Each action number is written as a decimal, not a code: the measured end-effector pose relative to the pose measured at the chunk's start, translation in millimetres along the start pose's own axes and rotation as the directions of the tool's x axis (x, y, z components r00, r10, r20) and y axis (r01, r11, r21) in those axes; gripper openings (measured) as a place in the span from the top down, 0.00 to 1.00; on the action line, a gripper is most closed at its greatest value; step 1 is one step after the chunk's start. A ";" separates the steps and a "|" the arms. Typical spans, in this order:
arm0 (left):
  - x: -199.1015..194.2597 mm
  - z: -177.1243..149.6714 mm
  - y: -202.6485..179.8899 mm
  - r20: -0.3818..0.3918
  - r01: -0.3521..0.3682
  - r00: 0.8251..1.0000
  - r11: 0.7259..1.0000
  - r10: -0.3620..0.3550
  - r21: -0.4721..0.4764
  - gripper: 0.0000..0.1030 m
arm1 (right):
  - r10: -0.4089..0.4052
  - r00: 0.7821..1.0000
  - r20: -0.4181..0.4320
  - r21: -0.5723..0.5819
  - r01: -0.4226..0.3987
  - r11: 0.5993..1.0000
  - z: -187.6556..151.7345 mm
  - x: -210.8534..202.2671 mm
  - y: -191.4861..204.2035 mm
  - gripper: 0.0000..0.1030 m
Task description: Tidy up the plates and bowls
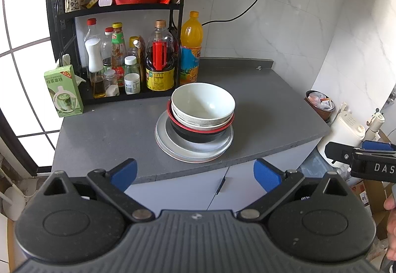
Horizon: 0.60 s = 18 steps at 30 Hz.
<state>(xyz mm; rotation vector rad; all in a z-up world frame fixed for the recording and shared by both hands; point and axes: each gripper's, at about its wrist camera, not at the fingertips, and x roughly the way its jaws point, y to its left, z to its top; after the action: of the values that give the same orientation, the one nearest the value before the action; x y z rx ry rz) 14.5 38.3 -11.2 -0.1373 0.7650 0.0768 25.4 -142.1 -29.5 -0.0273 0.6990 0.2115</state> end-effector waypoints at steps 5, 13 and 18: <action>0.8 -1.2 -2.9 -0.004 0.002 1.000 1.000 -0.002 0.002 0.03 | 0.002 1.000 0.001 -0.005 -0.001 1.000 0.6 1.4 -0.1 0.00; 0.8 -1.3 -6.2 0.001 0.000 1.000 1.000 0.000 -0.003 0.03 | 0.000 1.000 0.000 -0.008 0.000 1.000 1.3 3.0 -1.0 0.00; 0.9 -1.4 -5.8 0.000 0.000 1.000 1.000 0.000 -0.003 0.03 | -0.003 1.000 -0.001 -0.008 0.003 1.000 1.5 3.5 -3.5 0.00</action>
<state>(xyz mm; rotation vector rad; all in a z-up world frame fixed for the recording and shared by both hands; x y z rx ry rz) 14.9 32.4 -12.2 -0.1403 0.7645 0.0776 29.6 -144.8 -30.8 -0.0363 0.6987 0.2118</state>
